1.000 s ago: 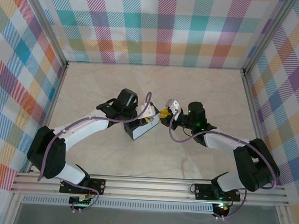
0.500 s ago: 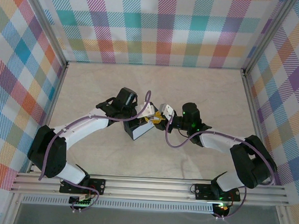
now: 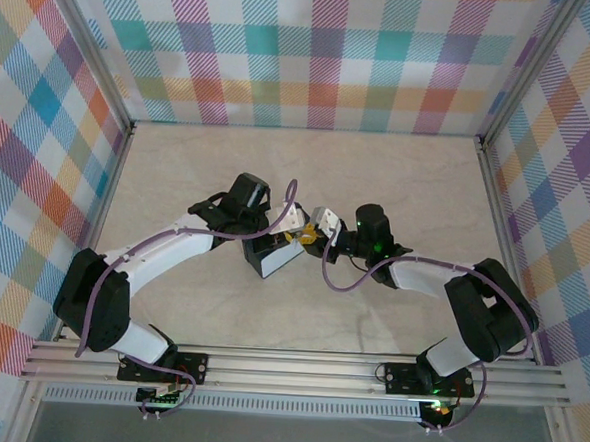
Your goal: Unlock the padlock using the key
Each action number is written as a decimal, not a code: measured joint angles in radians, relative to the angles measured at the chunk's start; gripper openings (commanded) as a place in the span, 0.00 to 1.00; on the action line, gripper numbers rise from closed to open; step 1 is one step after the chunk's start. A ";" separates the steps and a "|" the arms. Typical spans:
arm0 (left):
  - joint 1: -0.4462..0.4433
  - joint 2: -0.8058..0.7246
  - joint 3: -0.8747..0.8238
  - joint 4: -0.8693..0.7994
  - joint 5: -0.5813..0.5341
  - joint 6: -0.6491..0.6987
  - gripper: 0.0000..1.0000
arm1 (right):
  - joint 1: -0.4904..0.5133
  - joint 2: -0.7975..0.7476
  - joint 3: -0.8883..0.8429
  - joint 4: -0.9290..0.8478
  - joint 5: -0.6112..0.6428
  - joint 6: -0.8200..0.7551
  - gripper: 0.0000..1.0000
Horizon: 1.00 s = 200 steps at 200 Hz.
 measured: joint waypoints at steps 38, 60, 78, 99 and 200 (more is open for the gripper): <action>0.004 0.000 0.000 0.000 0.009 0.000 0.28 | 0.001 0.004 0.005 -0.006 -0.017 0.003 0.11; 0.006 0.000 0.000 -0.002 0.015 0.000 0.27 | 0.000 0.004 0.006 -0.017 -0.023 0.005 0.06; 0.006 0.000 0.000 -0.003 0.016 0.000 0.27 | -0.002 0.003 0.018 -0.044 -0.035 0.004 0.00; 0.006 -0.004 0.000 -0.007 0.015 0.000 0.26 | -0.008 0.002 0.056 -0.126 -0.065 0.009 0.00; -0.013 -0.053 -0.042 -0.011 0.012 -0.012 0.25 | -0.024 0.009 0.185 -0.416 -0.225 0.403 0.00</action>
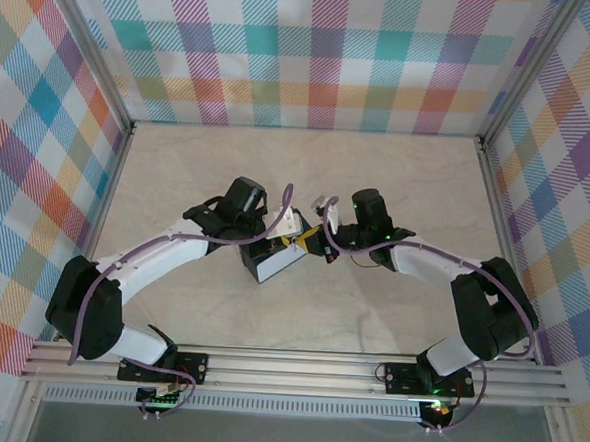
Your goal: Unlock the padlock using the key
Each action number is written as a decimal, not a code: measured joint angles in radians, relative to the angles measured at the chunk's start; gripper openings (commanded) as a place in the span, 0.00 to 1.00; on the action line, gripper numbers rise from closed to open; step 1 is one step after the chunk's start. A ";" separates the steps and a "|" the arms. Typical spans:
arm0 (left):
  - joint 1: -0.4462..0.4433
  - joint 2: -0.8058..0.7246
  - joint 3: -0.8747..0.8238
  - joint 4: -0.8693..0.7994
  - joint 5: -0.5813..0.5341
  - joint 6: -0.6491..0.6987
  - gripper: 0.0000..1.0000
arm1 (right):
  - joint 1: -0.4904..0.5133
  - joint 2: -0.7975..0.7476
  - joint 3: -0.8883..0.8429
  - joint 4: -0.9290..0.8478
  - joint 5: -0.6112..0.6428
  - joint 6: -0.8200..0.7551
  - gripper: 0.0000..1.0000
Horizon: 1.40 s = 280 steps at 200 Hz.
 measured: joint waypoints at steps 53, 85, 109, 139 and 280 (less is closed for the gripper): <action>-0.006 -0.021 -0.026 0.026 -0.059 -0.020 0.24 | -0.012 0.073 0.094 -0.090 -0.077 0.333 0.00; -0.010 -0.027 -0.040 0.051 -0.101 -0.023 0.24 | -0.012 0.081 0.084 -0.006 -0.095 0.622 0.00; -0.012 -0.027 -0.054 0.067 -0.111 -0.031 0.24 | -0.002 0.096 0.055 0.117 -0.119 0.861 0.00; -0.015 -0.027 -0.060 0.080 -0.122 -0.046 0.24 | -0.002 0.099 0.055 0.142 -0.127 1.025 0.00; -0.053 -0.167 -0.105 -0.051 -0.117 -0.066 0.48 | 0.018 0.088 0.171 -0.298 -0.080 0.876 0.09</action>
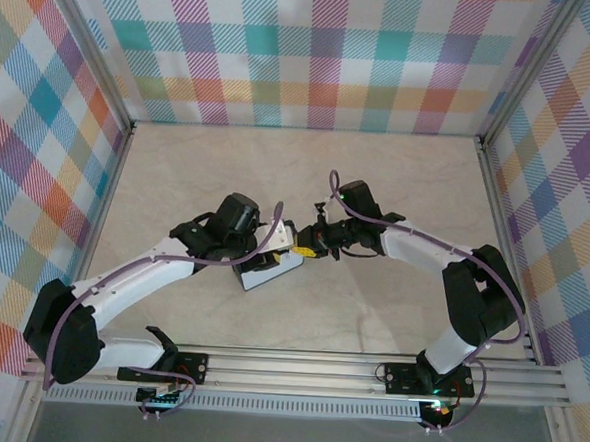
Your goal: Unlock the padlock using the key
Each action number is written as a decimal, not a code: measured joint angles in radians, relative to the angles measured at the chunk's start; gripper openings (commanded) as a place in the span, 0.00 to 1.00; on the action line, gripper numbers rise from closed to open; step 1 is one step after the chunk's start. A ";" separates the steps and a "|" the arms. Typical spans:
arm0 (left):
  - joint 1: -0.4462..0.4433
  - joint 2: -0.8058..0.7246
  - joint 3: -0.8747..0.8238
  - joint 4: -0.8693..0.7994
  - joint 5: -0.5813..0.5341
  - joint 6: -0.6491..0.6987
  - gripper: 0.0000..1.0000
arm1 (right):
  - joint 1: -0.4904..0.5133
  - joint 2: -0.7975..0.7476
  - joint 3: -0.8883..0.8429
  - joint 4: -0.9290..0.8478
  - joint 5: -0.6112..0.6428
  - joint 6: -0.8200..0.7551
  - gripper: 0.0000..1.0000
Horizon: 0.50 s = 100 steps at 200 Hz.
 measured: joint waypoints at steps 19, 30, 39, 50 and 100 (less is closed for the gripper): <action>0.014 -0.023 0.000 -0.030 0.047 -0.006 0.48 | 0.000 0.000 0.015 -0.040 0.003 -0.052 0.10; 0.025 -0.034 0.000 -0.040 0.078 -0.014 0.49 | -0.001 0.000 0.017 -0.055 0.002 -0.069 0.09; 0.041 -0.044 0.000 -0.039 0.101 -0.028 0.49 | -0.001 0.000 0.017 -0.062 0.000 -0.075 0.09; 0.064 -0.058 0.000 -0.033 0.122 -0.044 0.49 | -0.001 0.000 0.017 -0.068 -0.004 -0.075 0.10; 0.168 -0.101 0.010 0.035 0.180 -0.183 0.49 | -0.002 -0.002 0.035 -0.113 -0.013 -0.130 0.22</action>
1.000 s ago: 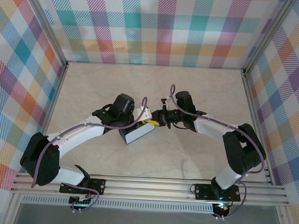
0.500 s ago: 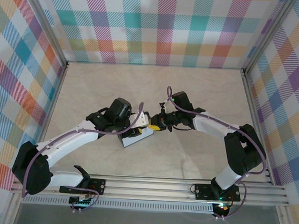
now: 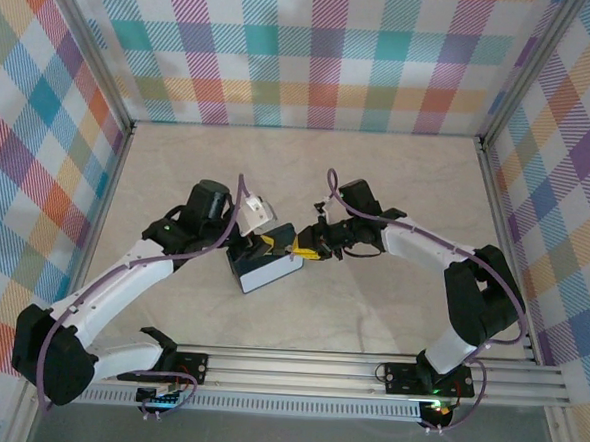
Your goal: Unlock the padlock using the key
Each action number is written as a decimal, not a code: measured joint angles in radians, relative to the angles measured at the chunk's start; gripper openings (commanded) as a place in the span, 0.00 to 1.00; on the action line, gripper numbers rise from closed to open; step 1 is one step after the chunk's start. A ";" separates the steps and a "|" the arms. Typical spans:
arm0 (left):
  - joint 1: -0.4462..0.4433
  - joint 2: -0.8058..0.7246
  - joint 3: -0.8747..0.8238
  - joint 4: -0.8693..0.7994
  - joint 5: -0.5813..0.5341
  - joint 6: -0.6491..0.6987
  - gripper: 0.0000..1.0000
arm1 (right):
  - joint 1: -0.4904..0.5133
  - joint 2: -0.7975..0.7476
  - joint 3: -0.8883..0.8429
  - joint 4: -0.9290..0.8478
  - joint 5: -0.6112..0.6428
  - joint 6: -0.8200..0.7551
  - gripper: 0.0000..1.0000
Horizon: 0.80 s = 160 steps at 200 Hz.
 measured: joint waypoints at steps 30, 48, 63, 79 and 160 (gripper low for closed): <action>0.039 0.039 0.048 0.000 -0.031 -0.111 0.48 | 0.000 -0.023 0.032 -0.015 0.002 -0.093 0.30; 0.076 0.092 0.096 -0.003 -0.064 -0.206 0.45 | 0.000 -0.057 0.048 -0.014 0.017 -0.183 0.36; 0.098 0.122 0.125 -0.012 -0.065 -0.264 0.45 | 0.000 -0.079 0.058 -0.016 0.037 -0.261 0.40; 0.103 0.125 0.129 -0.024 -0.054 -0.301 0.47 | 0.001 -0.081 0.079 -0.037 0.061 -0.346 0.46; 0.139 0.125 0.148 -0.092 -0.238 -0.508 0.48 | 0.102 -0.130 -0.036 0.082 0.240 -0.842 0.72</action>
